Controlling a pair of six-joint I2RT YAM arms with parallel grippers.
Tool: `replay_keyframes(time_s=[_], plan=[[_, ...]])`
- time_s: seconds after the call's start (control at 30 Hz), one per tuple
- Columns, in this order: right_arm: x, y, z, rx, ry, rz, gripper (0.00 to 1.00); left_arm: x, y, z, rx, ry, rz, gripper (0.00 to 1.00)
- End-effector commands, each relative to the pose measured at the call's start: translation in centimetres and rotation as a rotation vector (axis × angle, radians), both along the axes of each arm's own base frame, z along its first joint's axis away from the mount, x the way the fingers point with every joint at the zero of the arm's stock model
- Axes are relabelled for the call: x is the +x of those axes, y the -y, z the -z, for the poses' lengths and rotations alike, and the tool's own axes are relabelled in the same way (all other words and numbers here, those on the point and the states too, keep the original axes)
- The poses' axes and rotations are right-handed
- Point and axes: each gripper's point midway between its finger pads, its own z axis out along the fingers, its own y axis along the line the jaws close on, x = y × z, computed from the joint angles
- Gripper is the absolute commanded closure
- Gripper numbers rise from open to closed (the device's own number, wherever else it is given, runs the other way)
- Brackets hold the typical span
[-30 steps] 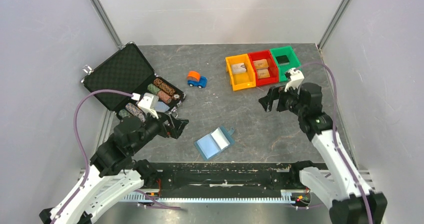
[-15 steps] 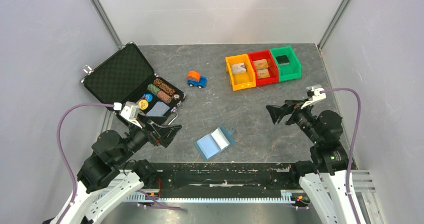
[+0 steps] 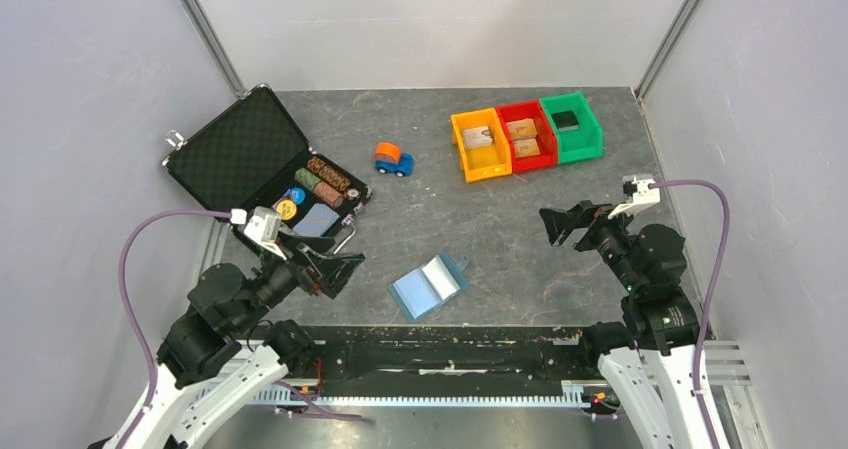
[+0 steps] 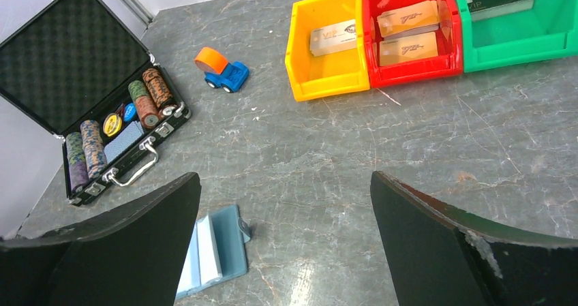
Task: Take the credit cards out of the card holder
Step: Reset both arms
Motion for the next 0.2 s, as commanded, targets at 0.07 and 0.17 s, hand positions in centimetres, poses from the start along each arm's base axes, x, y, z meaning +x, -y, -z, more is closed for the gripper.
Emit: replay_keyframes(time_s=[0.07,0.17], plan=[[-0.12,-0.31,-1.32,0.031,0.032,-0.009,0.02,-0.27,0.16,-0.26,-0.025,-0.008,0.01,0.0],[-0.13,-0.3,-1.2,0.033,0.03,-0.008,0.02,-0.26,0.13,-0.33,-0.026,-0.007,0.009,0.0]])
